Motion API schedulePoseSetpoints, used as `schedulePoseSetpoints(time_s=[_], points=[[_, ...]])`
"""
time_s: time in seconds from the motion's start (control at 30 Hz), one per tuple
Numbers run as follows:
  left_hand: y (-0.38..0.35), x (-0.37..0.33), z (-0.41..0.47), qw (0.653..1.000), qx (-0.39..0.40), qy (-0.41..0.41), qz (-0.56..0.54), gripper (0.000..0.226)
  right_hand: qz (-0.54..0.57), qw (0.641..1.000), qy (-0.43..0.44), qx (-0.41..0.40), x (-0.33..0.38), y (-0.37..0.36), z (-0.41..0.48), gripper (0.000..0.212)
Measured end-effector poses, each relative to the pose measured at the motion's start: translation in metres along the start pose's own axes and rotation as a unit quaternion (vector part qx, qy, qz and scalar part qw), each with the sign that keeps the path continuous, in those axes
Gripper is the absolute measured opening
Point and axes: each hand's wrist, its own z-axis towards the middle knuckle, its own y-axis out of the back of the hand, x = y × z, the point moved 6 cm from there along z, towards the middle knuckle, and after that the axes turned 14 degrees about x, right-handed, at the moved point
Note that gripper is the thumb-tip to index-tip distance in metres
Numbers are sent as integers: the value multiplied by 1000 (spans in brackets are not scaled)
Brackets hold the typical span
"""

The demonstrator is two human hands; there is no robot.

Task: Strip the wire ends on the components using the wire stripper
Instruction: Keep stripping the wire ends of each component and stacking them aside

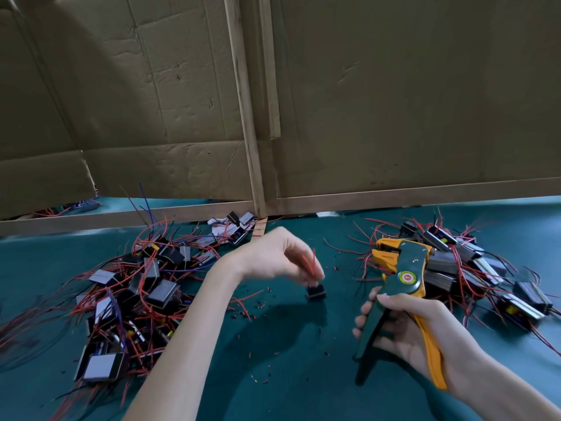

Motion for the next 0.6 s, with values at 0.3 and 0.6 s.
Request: schedulePoseSetpoints(time_s=[0.3,0.6], points=[[7,31,-7,973,-15,225,40,18,-12,1000,-3,8,-1,-3,-2,29],[-15,63,27,978,-137,154,19,13,-16,1000,1,-1,-4,5,5,17]])
